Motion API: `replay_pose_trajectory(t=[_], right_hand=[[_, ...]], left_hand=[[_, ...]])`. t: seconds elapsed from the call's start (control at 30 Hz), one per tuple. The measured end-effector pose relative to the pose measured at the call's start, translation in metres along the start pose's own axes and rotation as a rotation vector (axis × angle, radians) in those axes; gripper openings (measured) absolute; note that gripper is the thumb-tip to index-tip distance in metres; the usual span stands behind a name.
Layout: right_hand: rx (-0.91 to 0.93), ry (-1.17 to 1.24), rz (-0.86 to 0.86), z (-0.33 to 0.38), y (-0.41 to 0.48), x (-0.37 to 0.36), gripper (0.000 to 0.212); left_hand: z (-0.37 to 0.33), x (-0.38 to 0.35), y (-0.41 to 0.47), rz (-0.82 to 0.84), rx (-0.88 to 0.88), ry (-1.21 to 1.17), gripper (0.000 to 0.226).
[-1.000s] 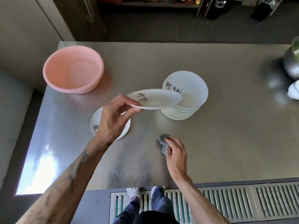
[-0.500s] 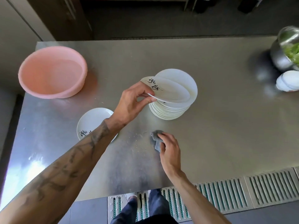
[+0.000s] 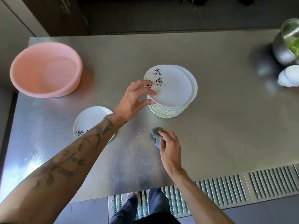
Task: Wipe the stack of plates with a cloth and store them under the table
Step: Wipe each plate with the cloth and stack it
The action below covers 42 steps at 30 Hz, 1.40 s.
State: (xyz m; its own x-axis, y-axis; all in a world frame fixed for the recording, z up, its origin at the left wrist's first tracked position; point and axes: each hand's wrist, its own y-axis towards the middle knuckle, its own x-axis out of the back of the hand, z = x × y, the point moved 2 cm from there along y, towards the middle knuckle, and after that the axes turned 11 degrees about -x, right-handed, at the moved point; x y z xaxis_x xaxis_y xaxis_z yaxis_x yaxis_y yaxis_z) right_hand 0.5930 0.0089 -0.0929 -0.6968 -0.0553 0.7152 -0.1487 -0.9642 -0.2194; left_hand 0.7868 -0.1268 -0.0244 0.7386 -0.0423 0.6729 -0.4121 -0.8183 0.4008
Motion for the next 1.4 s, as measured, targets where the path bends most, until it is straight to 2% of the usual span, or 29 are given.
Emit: replay_pose_trajectory(t=[0.27,0.47,0.6,0.7,0.8,0.9,1.03,1.2,1.4], right_hand=[[0.002,-0.007,0.001,0.0,-0.002,0.0,0.038],[0.01,-0.019,0.006,0.0,-0.003,-0.001,0.04],[0.003,0.007,0.006,0.002,-0.002,-0.003,0.041],[0.006,0.033,0.02,0.006,-0.002,-0.007,0.043],[0.011,0.072,0.054,0.014,-0.005,-0.012,0.047],[0.04,0.088,0.067,0.021,-0.006,-0.016,0.051],[0.072,0.099,0.065,0.025,-0.008,-0.017,0.058],[0.086,0.089,0.051,0.021,-0.008,-0.017,0.048],[0.135,0.111,0.023,0.032,-0.011,-0.02,0.041]], left_hand=[[-0.003,-0.009,0.006,0.078,0.003,-0.021,0.044],[-0.005,-0.027,0.006,0.138,0.012,0.085,0.055],[-0.005,-0.015,-0.021,0.058,0.039,0.055,0.06],[0.006,0.005,-0.077,-0.045,0.239,0.077,0.049],[0.026,0.025,-0.147,-0.036,0.501,0.309,0.046],[0.048,0.047,-0.195,0.055,0.695,0.442,0.062],[0.064,0.059,-0.216,0.14,0.851,0.401,0.093],[0.065,0.052,-0.22,0.148,0.848,0.342,0.101],[0.025,0.009,-0.211,0.186,0.707,0.255,0.102]])
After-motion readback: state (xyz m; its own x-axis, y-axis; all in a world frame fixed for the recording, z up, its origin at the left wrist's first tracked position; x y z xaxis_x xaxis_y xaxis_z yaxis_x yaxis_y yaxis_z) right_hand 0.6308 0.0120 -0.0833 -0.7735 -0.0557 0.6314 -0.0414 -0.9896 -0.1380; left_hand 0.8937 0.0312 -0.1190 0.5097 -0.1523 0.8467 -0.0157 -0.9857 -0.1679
